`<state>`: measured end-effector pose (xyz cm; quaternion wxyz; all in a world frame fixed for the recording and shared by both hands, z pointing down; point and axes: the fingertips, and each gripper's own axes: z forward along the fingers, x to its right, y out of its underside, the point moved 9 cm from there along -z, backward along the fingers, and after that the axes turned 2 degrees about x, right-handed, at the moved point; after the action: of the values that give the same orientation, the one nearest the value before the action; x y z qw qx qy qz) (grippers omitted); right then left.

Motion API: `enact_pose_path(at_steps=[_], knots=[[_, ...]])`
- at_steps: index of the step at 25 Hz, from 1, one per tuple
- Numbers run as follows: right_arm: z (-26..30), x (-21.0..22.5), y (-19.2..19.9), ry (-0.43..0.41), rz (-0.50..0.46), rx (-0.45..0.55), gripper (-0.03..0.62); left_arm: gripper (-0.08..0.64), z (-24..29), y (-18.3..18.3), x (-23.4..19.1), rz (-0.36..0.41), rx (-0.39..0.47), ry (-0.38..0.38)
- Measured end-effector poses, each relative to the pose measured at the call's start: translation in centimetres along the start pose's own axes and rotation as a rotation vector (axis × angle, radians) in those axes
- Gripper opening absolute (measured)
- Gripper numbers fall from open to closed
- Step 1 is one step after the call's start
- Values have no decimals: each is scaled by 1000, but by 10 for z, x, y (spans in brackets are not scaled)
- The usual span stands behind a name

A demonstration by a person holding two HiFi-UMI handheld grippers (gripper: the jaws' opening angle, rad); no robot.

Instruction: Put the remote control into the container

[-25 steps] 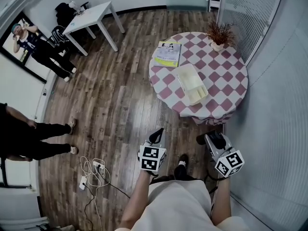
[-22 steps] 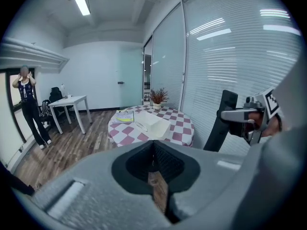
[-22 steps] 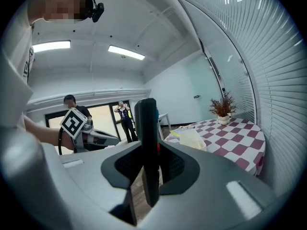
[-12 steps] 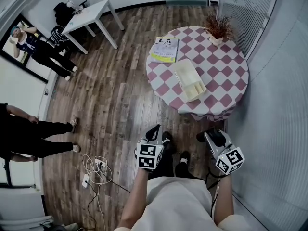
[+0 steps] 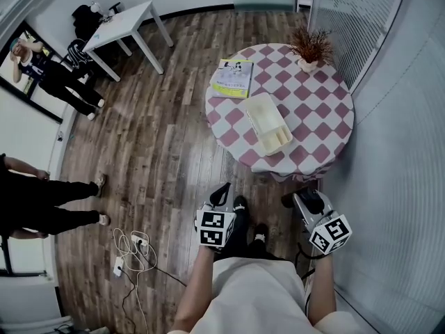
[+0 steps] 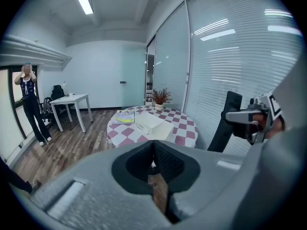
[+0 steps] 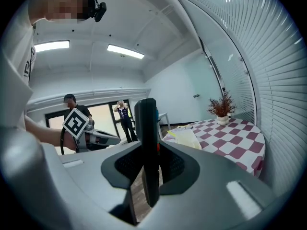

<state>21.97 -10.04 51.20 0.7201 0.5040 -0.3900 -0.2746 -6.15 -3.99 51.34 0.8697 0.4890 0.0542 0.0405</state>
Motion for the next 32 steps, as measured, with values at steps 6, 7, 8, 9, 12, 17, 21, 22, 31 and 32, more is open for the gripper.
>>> enact_pose_path(at_steps=[6, 7, 8, 9, 12, 17, 21, 22, 31, 32], knots=[[23, 4, -17, -8, -7, -7, 81, 6, 16, -11, -12, -13, -8, 13], [28, 6, -20, -6, -10, -7, 81, 6, 20, -13, -15, -16, -5, 14], [33, 8, -21, -2, -12, -6, 81, 6, 24, -15, -19, -19, -2, 15], [38, 10, -21, 4, -13, -4, 81, 6, 28, -17, -23, -20, 0, 17], [52, 13, -25, 24, -16, -5, 81, 6, 42, -25, -36, -26, 11, 34], [75, 15, -44, 59, -54, -25, 81, 6, 66, -47, -55, 18, 26, 77], [90, 20, -55, 111, -69, -22, 81, 6, 86, -63, -63, 84, 43, 127], [94, 23, -56, 123, -68, -18, 81, 6, 92, -64, -65, 71, 47, 142], [126, 32, -54, 211, -59, -26, 81, 6, 133, -67, -93, 73, 22, 235], [130, 32, -54, 217, -64, -26, 81, 6, 136, -68, -96, 75, 23, 241]])
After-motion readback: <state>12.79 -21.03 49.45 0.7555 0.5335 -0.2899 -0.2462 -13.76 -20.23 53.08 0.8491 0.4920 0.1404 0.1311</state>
